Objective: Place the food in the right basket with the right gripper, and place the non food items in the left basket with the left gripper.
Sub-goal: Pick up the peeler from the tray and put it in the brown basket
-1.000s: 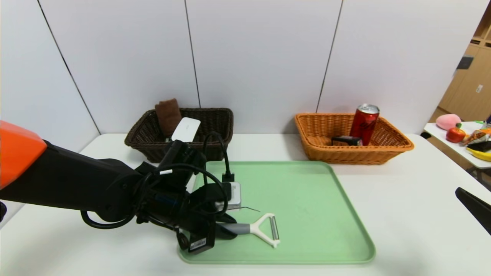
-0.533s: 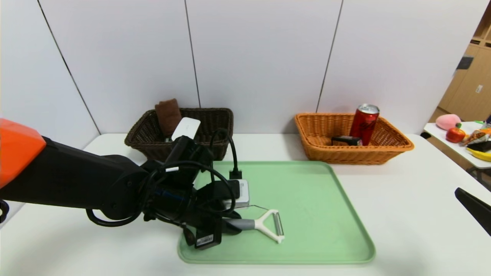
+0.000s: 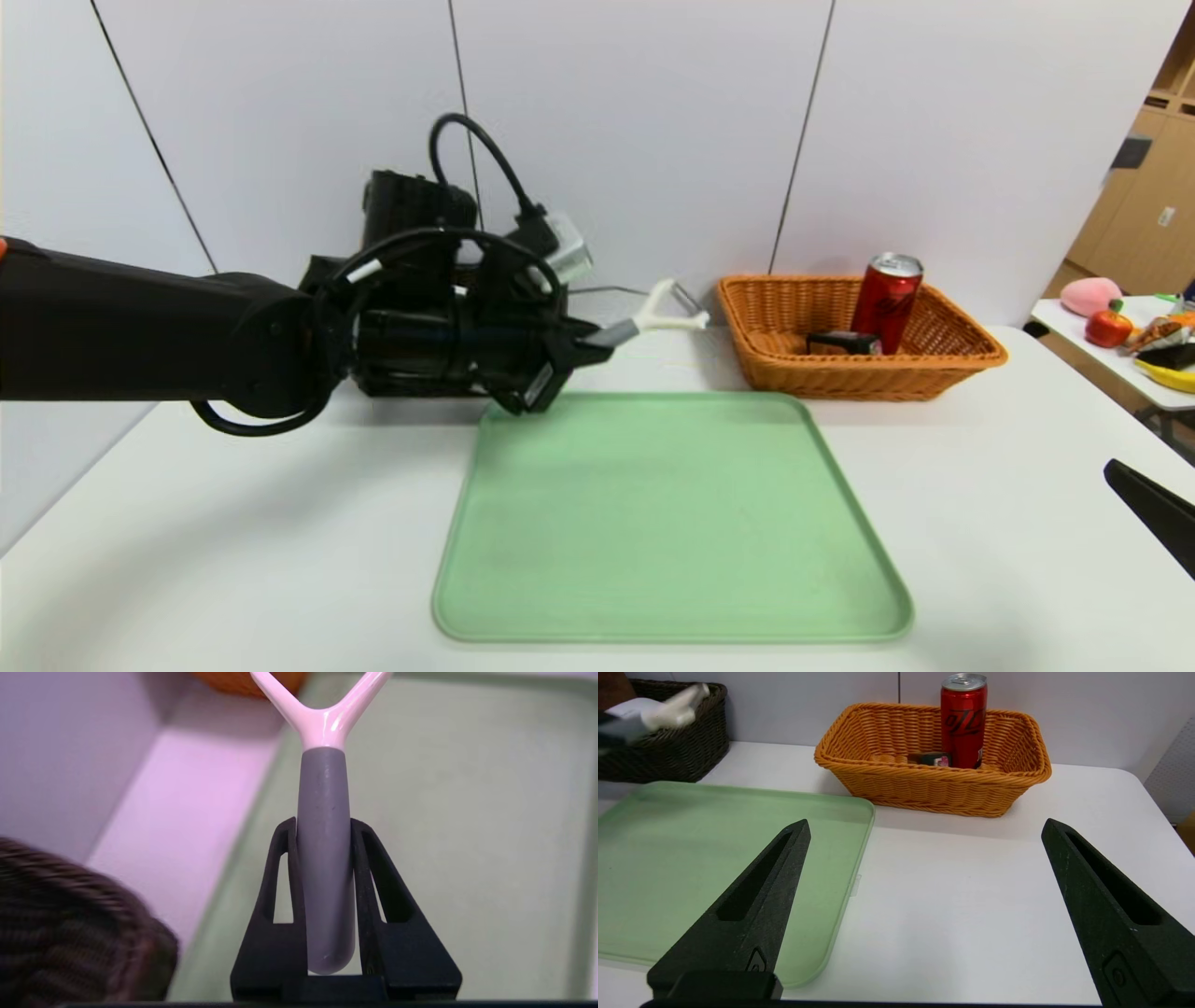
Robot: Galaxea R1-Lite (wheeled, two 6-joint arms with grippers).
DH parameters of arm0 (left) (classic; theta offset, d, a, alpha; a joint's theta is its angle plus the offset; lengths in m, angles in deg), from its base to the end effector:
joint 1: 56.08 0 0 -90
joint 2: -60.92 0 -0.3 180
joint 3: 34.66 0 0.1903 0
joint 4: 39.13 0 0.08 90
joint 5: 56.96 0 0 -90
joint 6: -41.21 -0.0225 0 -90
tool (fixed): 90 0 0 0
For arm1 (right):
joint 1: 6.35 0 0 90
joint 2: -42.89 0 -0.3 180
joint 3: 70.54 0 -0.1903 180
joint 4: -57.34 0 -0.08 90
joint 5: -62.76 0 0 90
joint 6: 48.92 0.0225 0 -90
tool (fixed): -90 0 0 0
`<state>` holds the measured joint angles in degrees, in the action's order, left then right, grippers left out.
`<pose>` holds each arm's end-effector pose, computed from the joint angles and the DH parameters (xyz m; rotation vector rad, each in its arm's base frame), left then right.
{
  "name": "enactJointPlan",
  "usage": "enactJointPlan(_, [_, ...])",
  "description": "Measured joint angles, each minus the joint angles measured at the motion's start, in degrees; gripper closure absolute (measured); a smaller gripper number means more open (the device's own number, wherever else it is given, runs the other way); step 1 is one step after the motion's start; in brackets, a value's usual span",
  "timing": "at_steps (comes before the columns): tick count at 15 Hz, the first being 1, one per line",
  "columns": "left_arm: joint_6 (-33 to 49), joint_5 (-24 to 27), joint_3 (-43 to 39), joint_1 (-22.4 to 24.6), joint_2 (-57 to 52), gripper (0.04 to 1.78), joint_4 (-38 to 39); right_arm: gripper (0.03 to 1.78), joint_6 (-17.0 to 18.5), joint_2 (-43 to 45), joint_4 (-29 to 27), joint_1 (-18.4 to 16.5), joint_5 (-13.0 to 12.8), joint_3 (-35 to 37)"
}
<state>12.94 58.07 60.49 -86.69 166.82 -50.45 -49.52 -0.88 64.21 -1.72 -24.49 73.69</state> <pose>0.3069 -0.1926 0.2153 0.4673 0.1555 -1.0379 0.0739 0.0071 0.1790 -0.0108 0.0191 0.1289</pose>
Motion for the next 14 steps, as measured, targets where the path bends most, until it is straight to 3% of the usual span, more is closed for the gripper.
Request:
enactJointPlan(3, [1.34,-1.22,2.94,8.05,0.77,1.5,6.89,0.1,-1.29,-0.06,-0.06,0.0,0.63,0.27])
enactJointPlan(6, [1.45,-1.68,5.32,15.92,1.95,1.5,7.11,0.1,-2.01,-0.04,-0.09,0.0,0.73,0.37])
enactJointPlan(9, [1.32,-5.9,5.58,18.58,3.94,1.5,6.86,0.1,-2.35,0.02,-0.57,0.0,0.67,0.44])
enactJointPlan(14, [1.9,-8.06,5.95,19.26,7.11,0.9,9.97,0.1,-2.38,0.16,-1.24,0.0,0.72,0.2])
